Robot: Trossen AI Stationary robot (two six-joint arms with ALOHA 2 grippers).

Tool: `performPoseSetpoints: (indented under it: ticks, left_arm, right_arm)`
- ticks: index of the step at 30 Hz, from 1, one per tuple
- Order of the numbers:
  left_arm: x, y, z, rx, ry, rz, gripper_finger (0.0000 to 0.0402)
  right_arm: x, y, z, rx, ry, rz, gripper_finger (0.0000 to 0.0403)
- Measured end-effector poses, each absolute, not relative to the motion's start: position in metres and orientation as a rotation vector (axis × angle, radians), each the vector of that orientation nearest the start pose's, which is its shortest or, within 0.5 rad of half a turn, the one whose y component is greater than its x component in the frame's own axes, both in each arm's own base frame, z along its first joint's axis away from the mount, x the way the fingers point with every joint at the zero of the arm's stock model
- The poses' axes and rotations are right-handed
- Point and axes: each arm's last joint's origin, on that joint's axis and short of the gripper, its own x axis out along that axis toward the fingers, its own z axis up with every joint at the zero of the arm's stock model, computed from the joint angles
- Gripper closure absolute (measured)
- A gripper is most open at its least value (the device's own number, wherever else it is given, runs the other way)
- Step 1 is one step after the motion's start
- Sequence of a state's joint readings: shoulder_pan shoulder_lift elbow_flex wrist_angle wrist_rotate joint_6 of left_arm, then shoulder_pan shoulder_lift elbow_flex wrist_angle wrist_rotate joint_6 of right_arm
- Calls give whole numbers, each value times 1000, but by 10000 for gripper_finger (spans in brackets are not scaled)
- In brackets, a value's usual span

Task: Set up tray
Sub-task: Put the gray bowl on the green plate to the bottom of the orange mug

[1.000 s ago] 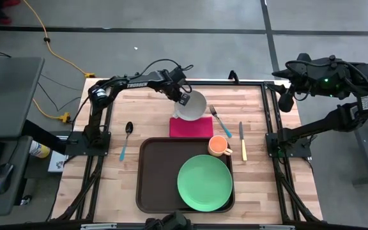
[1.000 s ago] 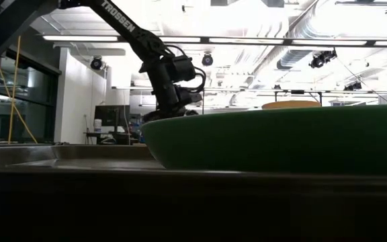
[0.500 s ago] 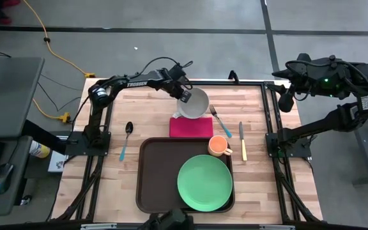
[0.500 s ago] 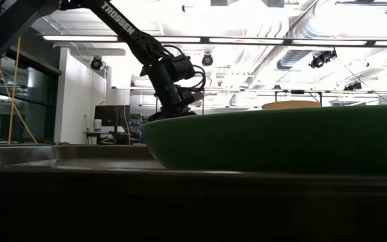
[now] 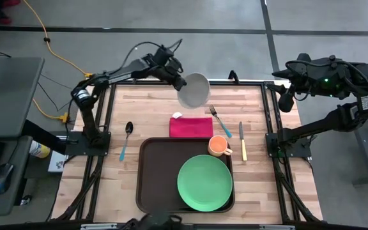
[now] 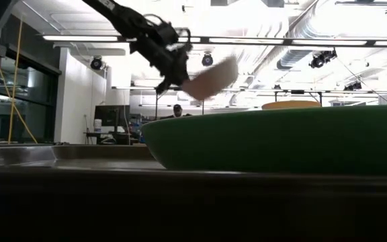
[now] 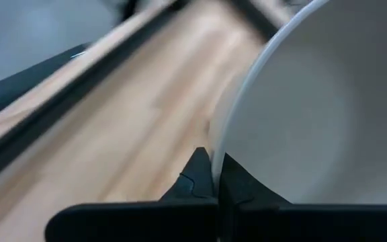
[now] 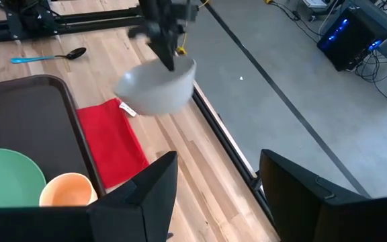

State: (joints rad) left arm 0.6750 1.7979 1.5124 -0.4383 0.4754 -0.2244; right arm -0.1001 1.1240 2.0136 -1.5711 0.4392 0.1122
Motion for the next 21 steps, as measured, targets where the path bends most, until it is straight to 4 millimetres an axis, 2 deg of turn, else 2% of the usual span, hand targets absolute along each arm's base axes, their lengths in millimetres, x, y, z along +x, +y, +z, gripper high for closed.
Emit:
performPoseSetpoints:
  ticks: [6,12,16,21]
  left_arm:
    - [308,211,336,-574,476,39,384]
    - [307,164,371,-544,422,-74,384]
    - [309,128,386,-523,409,-130,384]
    - [319,80,393,-511,423,-153,384]
  right_arm:
    - [85,-21,511,-23,650,-566,212]
    - [85,-21,511,-26,650,-574,212]
    - [85,-21,511,-26,650,-574,212]
    - [85,-21,511,-23,649,-575,212]
